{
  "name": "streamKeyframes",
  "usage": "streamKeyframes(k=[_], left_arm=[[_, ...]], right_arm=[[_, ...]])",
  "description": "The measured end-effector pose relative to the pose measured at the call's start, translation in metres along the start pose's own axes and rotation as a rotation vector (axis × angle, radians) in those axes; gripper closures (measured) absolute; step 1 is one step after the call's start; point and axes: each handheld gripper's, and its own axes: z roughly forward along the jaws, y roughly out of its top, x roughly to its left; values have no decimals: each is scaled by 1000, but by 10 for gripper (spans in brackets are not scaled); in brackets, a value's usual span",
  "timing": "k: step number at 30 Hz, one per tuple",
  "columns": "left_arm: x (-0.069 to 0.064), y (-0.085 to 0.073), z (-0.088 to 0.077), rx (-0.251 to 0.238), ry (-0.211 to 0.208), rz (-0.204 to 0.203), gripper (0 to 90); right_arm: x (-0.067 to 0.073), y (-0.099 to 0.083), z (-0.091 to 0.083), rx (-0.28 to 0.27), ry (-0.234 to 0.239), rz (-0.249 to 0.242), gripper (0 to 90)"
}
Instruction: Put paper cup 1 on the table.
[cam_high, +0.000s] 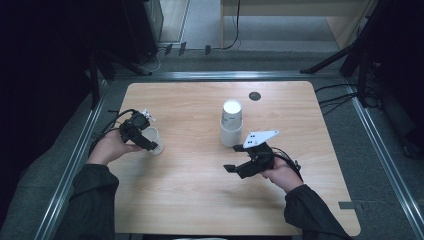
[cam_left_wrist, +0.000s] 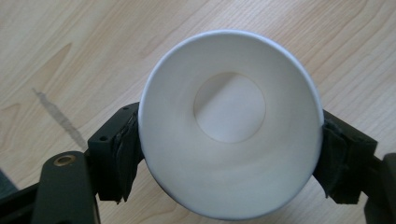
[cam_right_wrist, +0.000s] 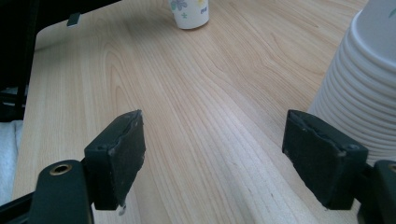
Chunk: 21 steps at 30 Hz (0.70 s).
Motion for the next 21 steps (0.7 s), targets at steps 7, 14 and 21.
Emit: streamKeyframes(k=[7, 14, 21], left_arm=[[0, 0, 4, -2, -22, -7, 169], [1, -1, 4, -17, -50, -29, 108], [5, -3, -8, -93, -96, -59, 99]], right_arm=[[0, 0, 0, 6, -1, -3, 217], [0, 0, 0, 5, -3, -3, 216], [-2, 0, -2, -5, -16, 2, 214]])
